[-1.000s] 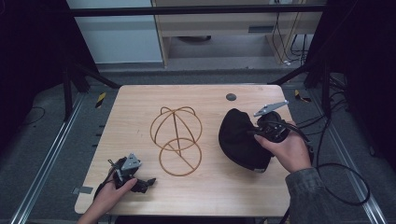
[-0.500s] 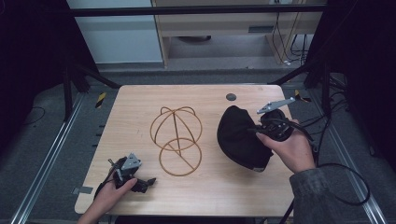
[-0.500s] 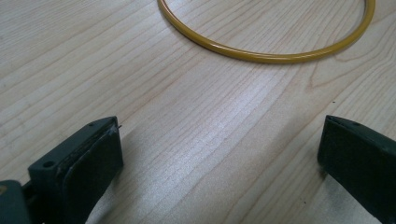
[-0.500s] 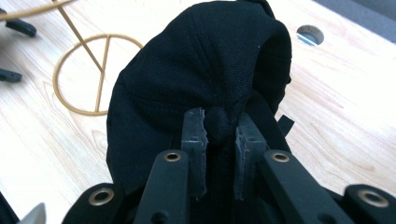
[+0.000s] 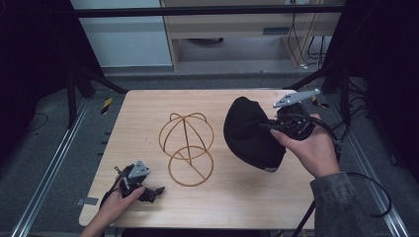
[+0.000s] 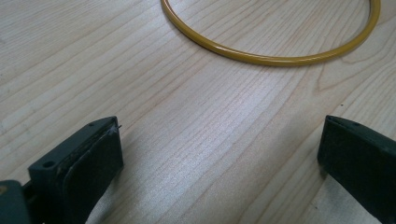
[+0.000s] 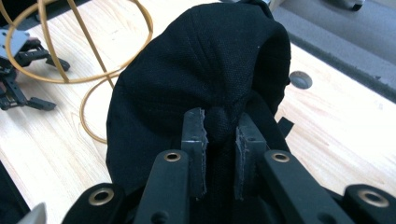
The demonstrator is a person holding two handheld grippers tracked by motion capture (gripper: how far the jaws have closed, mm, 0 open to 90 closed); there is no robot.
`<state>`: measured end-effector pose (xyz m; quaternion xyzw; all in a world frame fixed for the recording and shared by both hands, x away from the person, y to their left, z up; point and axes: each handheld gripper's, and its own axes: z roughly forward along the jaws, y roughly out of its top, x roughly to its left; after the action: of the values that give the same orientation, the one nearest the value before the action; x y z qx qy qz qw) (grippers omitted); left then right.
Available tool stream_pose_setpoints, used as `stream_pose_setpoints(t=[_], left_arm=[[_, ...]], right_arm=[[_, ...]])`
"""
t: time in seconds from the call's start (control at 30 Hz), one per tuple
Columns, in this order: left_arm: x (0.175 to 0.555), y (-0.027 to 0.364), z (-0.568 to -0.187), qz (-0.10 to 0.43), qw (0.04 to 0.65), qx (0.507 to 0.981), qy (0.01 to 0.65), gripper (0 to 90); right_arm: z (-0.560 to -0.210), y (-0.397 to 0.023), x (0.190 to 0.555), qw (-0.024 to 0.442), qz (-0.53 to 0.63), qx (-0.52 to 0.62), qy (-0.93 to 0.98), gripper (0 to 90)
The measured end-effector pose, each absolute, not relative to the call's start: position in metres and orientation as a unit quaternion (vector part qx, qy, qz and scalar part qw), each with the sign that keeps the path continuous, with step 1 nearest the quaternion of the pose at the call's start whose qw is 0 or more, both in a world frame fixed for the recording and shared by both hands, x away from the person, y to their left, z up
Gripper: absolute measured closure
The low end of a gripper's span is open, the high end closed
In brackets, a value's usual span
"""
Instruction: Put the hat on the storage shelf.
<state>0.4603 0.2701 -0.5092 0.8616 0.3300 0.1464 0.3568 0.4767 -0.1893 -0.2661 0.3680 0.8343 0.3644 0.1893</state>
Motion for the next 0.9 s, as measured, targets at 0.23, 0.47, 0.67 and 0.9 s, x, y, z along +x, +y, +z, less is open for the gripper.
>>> stream_pose_setpoints(t=[0.23,0.47,0.67,0.9], left_arm=[[0.460,0.271,-0.509,0.147,0.354,0.863,0.328,0.0],[0.459,0.271,-0.509,0.148,0.354,0.862,0.332,0.0],[0.458,0.271,-0.509,0.150,0.355,0.860,0.334,0.0],[0.457,0.271,-0.509,0.150,0.354,0.860,0.335,0.0]], right_arm=[[-0.261,-0.190,0.472,0.193,0.374,0.363,0.831,77.8],[-0.254,-0.193,0.463,0.199,0.386,0.356,0.828,77.8],[-0.239,-0.191,0.462,0.199,0.395,0.350,0.826,77.9],[-0.214,-0.176,0.461,0.206,0.414,0.331,0.822,77.8]])
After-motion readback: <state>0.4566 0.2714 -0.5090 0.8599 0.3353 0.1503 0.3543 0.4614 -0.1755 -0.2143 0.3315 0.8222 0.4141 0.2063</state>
